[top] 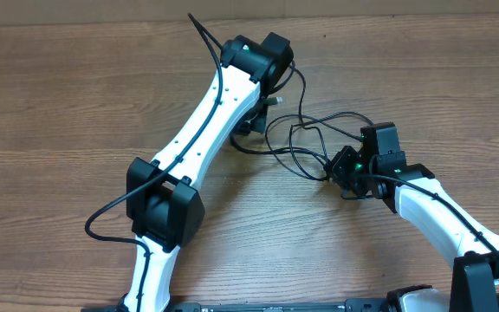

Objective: Untangle cables

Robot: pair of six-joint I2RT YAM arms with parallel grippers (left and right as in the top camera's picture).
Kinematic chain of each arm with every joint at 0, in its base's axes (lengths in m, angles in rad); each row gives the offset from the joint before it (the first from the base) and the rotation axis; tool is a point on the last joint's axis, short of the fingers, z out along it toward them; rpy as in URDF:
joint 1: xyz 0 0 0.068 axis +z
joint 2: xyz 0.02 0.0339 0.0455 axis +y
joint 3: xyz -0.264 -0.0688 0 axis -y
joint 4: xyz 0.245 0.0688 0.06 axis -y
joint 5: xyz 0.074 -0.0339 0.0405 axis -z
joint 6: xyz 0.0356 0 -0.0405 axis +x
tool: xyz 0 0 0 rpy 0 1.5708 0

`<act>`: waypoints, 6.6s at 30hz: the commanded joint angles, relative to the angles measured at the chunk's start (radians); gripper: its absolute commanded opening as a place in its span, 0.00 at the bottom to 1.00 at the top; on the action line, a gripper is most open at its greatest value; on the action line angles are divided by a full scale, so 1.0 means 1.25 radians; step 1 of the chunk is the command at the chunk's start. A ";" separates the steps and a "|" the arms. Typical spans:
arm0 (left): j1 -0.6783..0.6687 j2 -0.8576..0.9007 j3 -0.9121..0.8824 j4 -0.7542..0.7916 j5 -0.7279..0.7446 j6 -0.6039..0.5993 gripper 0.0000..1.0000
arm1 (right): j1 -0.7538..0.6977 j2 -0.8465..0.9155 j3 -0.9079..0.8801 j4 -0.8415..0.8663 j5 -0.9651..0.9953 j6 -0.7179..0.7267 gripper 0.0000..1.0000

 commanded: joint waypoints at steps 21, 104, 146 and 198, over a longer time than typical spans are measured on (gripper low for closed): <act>0.123 -0.019 0.012 0.013 0.142 0.103 0.64 | -0.009 0.007 0.015 0.000 0.038 -0.003 0.93; 0.254 -0.019 -0.275 0.343 0.217 0.056 1.00 | 0.043 0.095 0.327 -0.432 -0.026 -0.391 0.60; 0.254 -0.019 -0.275 0.343 0.217 0.056 1.00 | 0.390 0.125 0.322 -0.071 0.328 -0.262 0.55; 0.254 -0.019 -0.275 0.343 0.217 0.056 1.00 | 0.169 0.452 0.321 0.425 0.425 -0.194 0.64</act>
